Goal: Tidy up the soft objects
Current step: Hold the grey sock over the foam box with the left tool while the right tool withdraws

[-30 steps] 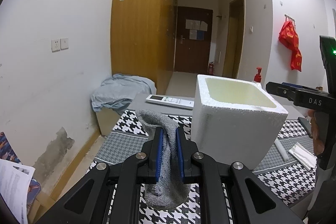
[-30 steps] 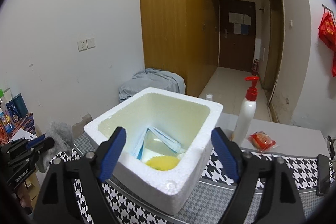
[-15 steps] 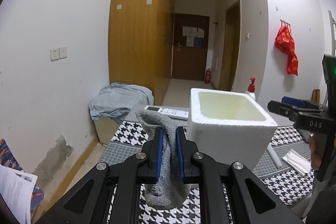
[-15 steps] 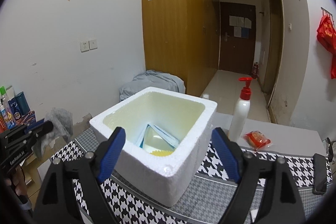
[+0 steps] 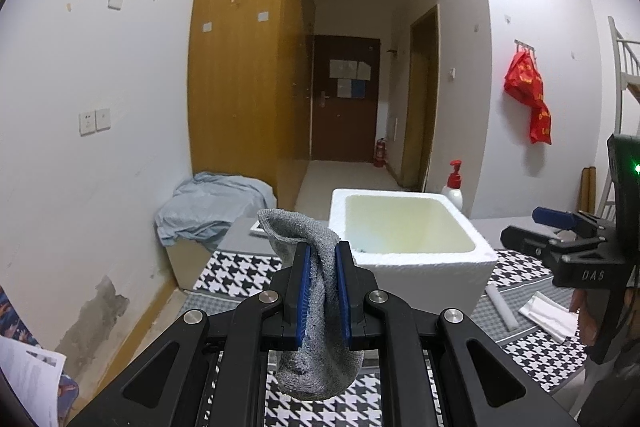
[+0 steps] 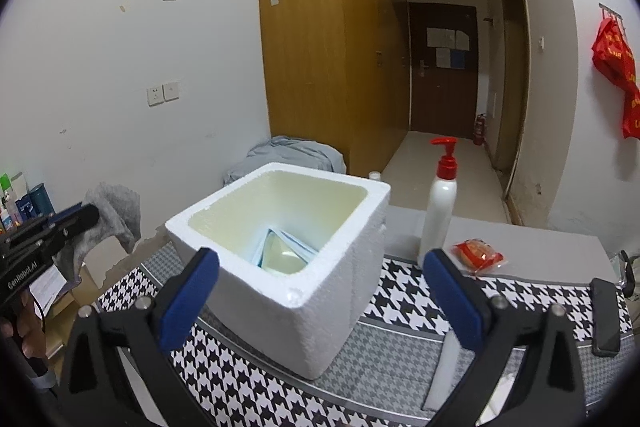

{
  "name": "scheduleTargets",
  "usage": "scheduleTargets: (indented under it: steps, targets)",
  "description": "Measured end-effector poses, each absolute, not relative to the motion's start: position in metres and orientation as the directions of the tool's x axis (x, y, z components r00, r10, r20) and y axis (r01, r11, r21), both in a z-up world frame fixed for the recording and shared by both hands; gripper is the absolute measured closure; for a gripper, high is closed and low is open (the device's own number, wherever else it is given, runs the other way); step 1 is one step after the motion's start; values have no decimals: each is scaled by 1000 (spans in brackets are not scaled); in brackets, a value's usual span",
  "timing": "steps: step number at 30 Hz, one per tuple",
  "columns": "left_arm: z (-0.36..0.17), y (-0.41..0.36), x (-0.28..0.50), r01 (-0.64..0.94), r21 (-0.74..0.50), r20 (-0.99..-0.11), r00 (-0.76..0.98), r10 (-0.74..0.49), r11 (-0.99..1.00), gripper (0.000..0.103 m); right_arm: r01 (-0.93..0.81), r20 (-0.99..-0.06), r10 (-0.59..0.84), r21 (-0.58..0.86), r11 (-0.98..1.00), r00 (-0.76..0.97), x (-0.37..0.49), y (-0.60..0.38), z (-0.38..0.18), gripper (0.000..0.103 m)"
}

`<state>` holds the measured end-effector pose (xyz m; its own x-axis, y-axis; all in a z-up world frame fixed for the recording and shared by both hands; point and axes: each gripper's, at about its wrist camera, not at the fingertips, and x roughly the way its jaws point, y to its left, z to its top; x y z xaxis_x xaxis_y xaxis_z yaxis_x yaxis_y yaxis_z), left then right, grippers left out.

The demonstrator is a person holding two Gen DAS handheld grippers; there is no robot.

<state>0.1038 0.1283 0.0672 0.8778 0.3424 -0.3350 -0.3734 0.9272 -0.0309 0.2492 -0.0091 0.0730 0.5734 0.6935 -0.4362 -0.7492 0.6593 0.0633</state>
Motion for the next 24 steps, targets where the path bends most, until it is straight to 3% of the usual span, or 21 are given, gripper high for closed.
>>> scheduleTargets:
  steps: [24]
  targets:
    - [84,118,148,-277,-18,-339,905,255,961,89,-709,-449,660,77,701,603,246,-46,56,0]
